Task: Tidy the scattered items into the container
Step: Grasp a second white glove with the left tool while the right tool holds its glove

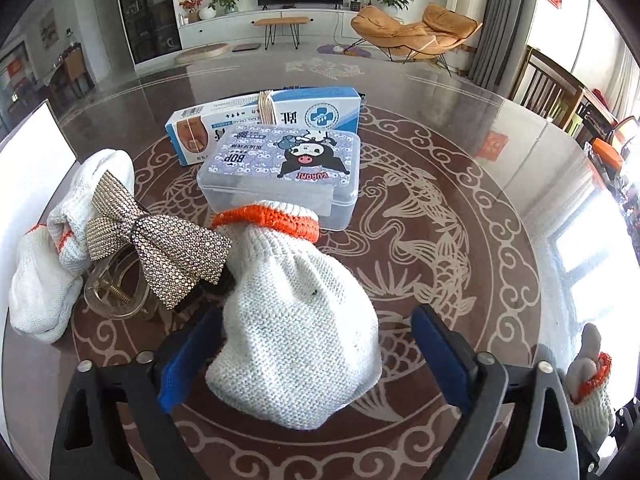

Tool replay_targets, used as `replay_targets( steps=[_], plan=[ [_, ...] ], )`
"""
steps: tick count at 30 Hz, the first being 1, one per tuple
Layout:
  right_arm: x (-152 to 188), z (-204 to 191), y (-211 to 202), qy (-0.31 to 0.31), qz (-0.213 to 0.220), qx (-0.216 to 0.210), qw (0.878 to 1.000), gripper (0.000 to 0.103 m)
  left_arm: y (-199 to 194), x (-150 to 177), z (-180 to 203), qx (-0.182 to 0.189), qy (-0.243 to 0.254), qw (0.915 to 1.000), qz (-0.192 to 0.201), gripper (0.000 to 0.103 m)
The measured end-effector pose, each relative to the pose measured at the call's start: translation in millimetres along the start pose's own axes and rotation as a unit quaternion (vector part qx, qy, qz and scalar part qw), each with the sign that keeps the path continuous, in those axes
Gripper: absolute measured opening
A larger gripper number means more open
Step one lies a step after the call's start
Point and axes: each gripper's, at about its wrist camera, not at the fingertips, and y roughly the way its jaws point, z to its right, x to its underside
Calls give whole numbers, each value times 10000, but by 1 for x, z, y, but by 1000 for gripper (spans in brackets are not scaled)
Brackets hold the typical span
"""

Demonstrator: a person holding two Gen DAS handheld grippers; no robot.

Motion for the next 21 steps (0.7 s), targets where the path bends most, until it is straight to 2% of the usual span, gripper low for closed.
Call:
replay_targets(
  steps=[1,2,3,6,8,11,13,16,17,18,19,20,21],
  plan=[
    [0,1,0,13,3,-15,10000,31,-5,2,-2,-60,77,9999,66,49],
    [0,1,-1,26,6,-28,10000,31,-9,5,-5,78,77,9999,35,37],
    [0,2,-1,37,11,-39,10000,31,-15,8,-9,218,77,9997,-6,33],
    [0,1,-3,36,45,-66,10000,30,-36,34,-18,484,218,9985,-115,33],
    [4,-2,-5,34,27,-185,9998,30,-55,63,-23,544,400,9976,-152,33],
    [12,-17,-16,78,-76,-592,9982,30,-86,110,-32,460,575,9973,-87,33],
    [14,-35,-21,98,-91,-796,9967,30,-99,131,-39,344,623,9975,24,34],
    [11,-67,-16,-162,-107,-776,9968,30,-102,142,-48,321,619,9975,134,43],
    [9,-76,-14,-238,-100,-707,9972,33,-101,141,-50,270,609,9977,100,54],
    [7,-82,-11,-281,-98,-608,9977,33,-98,139,-53,195,573,9982,21,77],
    [6,-86,-9,-332,-132,-535,9979,38,-94,137,-55,139,536,9984,-79,89],
    [6,-89,-7,-381,-161,-490,9979,44,-91,139,-56,114,494,9986,-130,99],
    [5,-90,-5,-416,-213,-448,9979,47,-88,138,-60,183,426,9989,-122,99]
  ],
)
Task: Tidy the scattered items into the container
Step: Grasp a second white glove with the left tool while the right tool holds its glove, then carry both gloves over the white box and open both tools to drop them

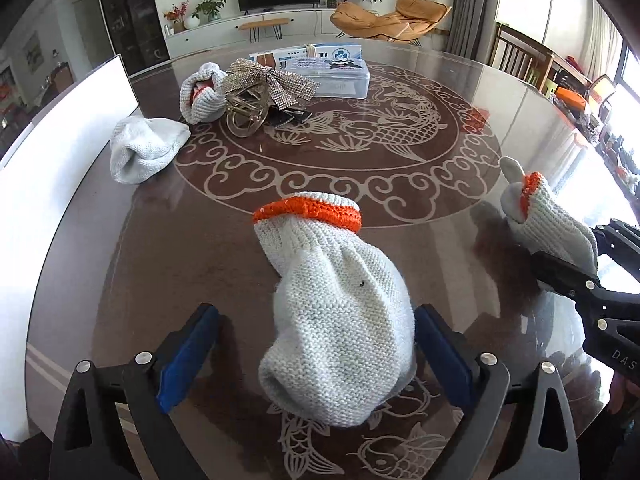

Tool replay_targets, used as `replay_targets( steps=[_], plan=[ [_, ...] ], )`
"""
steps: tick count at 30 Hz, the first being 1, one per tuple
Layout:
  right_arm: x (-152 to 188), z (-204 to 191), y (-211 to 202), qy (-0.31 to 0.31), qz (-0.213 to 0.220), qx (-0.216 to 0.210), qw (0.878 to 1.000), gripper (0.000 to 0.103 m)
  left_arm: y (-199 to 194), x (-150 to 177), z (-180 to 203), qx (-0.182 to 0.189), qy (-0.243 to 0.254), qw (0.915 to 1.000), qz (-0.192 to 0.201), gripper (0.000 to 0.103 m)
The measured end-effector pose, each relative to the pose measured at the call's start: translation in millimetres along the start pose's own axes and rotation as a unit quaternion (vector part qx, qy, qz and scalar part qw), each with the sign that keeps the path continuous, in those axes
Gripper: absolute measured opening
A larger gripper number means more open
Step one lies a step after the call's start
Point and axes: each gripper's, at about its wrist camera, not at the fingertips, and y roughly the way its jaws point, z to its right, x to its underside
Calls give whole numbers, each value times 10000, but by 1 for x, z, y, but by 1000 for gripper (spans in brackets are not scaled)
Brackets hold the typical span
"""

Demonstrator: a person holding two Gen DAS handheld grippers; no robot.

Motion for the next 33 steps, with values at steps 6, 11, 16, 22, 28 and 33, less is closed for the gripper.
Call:
replay_targets(
  steps=[6,11,16,22,28,33],
  plan=[
    [-5,7,13,-94,-187,-5,9998,55,5,0,-4,-67,-53,9999,132,103],
    [-4,8,17,-78,-49,42,9999,66,7,-4,-4,-65,-46,9999,130,103],
    [-9,12,15,-187,-184,-54,9996,66,8,-6,-4,-64,-56,9999,135,103],
    [-12,26,11,-177,-111,-41,9998,65,10,-7,-3,-123,-149,9997,170,103],
    [-4,32,2,323,-143,-276,9990,30,-5,-6,-12,104,-270,9990,352,30],
    [-2,12,-17,595,-50,-671,9960,30,-15,6,-28,875,-718,9931,296,30]
  ],
)
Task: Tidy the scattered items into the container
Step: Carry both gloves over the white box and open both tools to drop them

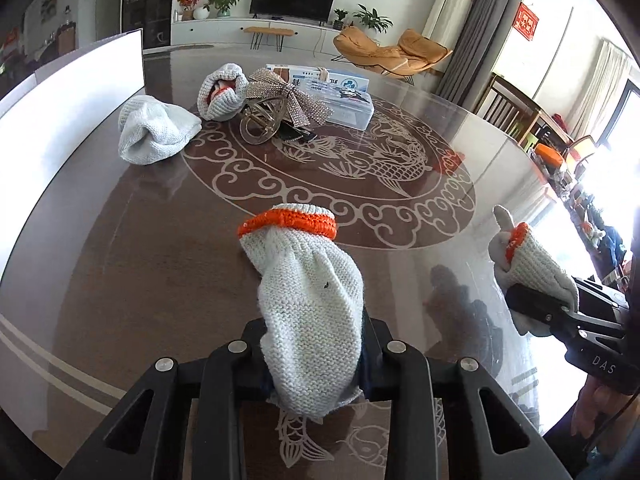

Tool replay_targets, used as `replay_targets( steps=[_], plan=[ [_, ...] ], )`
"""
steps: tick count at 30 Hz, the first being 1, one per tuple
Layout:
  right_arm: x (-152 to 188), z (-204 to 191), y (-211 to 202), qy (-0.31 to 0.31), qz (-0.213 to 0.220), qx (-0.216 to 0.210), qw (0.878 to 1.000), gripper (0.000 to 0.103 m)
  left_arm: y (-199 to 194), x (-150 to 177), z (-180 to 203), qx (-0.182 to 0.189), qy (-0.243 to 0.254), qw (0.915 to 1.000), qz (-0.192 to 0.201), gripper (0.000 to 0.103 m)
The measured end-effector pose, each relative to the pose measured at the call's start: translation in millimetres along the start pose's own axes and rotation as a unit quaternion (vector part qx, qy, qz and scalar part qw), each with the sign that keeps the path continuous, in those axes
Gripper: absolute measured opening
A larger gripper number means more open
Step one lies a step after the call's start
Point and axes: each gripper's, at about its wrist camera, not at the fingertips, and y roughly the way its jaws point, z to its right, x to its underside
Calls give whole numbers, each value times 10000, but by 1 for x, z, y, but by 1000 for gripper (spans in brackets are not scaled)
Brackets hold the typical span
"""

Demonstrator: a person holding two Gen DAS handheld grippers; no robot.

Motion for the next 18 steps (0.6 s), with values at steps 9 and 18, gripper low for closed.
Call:
replay_targets(
  steps=[9,18],
  plan=[
    [-42,-101,22,-446,-441,-1196,9908,30,-83,-14,-60,333,-476,9974,417,30],
    [-166,-299,36,-1494,-59,-2320,9612,30,-187,-49,-249,-914,-1307,9834,864,30]
  ],
)
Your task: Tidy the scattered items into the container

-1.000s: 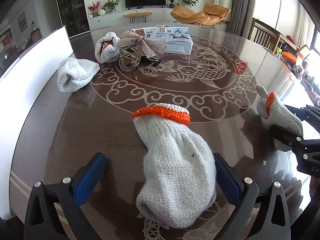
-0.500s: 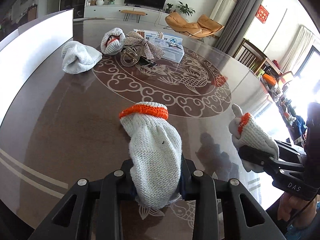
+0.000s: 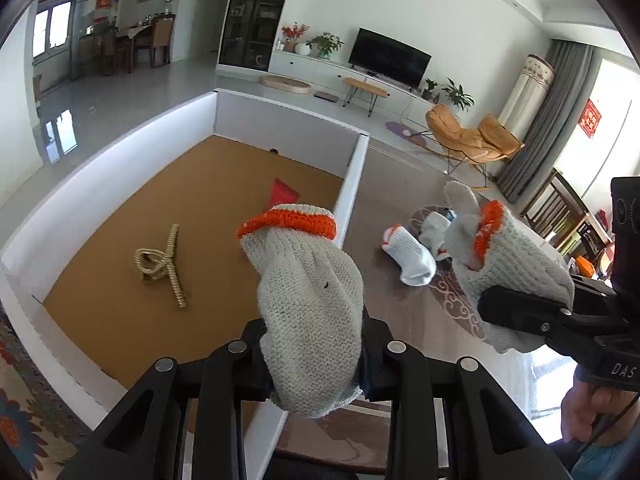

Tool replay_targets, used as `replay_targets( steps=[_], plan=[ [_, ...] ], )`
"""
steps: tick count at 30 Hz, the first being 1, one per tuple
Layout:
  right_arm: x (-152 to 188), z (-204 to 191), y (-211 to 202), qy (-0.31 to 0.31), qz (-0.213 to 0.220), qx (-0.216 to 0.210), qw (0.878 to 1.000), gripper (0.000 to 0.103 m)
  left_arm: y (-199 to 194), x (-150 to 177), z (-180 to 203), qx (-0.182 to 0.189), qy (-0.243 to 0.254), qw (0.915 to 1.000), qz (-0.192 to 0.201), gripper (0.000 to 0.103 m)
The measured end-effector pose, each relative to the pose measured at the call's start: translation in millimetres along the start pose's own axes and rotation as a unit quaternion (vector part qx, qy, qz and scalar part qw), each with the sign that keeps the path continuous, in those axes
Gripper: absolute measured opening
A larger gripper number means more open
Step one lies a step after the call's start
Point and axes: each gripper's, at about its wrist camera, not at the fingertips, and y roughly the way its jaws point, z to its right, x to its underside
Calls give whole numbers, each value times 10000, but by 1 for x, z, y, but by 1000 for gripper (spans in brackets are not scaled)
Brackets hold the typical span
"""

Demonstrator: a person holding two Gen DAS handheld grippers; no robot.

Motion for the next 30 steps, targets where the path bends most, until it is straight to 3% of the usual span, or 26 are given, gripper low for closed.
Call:
replay_targets(
  steps=[4,9,12,14,15,17,25,30],
  plan=[
    [-49,-60,65,-499,-184,-234,9983,30,7,-28,-82,-565,-408,9974,-183,30],
    [-58,-108,149,-920,-898,-403,9909,31,26,-39,-146,-1091,-620,9905,-564,33],
    [-50,-125,189,-997,-1467,-485,9830,44,46,-34,-161,-1220,-694,9854,-964,45],
    [-45,-131,203,-1087,-1623,-411,9799,62,52,-32,-160,-1371,-605,9835,-1014,51],
    [-45,-132,205,-1106,-1614,-383,9799,63,51,-30,-156,-1448,-515,9831,-995,69],
    [-44,-125,202,-1027,-1552,-321,9820,64,51,-31,-154,-1396,-511,9845,-930,89],
    [-47,-73,158,-390,-1082,25,9934,64,38,-34,-125,-1339,-378,9879,-683,89],
    [-27,-26,111,91,-670,198,9975,64,21,-29,-61,-1128,101,9923,-497,89]
  ],
)
